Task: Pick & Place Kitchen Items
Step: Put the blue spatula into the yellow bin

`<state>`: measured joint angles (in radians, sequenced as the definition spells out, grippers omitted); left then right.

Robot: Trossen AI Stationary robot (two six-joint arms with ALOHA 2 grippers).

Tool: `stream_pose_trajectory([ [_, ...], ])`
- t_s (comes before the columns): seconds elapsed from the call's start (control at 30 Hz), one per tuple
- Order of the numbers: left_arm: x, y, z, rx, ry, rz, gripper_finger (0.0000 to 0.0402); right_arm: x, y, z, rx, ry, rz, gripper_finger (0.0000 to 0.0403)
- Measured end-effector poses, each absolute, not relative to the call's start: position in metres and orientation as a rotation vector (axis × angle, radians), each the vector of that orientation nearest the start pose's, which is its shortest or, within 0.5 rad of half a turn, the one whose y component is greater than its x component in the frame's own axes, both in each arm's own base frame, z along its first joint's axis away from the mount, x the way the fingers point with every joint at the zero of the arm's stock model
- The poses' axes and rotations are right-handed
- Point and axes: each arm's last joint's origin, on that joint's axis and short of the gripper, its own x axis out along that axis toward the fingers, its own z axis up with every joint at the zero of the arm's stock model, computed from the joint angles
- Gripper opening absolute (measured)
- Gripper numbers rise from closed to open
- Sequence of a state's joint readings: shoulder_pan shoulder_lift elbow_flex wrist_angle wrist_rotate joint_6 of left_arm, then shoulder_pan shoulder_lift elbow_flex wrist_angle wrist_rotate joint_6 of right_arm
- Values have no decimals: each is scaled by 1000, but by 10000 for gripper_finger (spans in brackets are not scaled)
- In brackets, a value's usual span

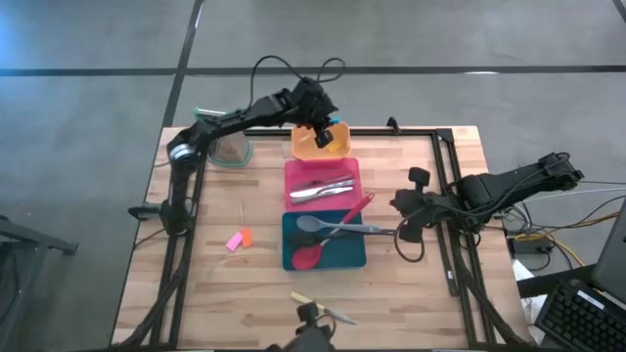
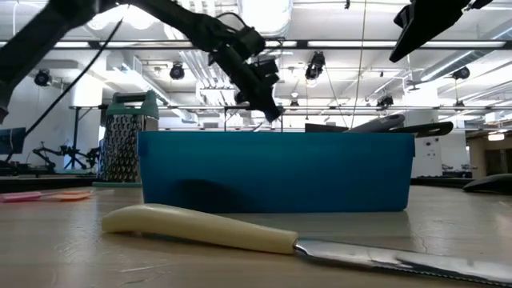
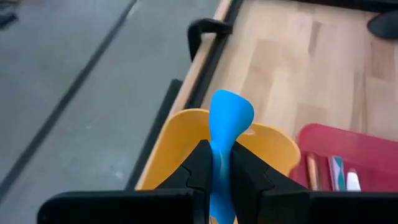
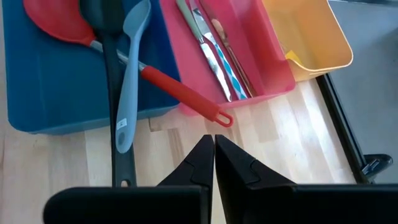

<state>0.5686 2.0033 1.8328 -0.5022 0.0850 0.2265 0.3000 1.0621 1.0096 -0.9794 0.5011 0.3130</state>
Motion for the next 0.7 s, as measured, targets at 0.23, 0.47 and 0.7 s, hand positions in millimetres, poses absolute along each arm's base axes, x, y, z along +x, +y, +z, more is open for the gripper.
stream_pose_trajectory([
  [0.23,410,258,284,-50,758,375,34,183,42,301,-114,905,-326,8],
  [0.47,417,265,263,-73,839,366,34,183,42,301,-121,907,-323,8],
  [0.7,420,268,249,-88,869,364,34,183,42,301,-122,908,-322,8],
])
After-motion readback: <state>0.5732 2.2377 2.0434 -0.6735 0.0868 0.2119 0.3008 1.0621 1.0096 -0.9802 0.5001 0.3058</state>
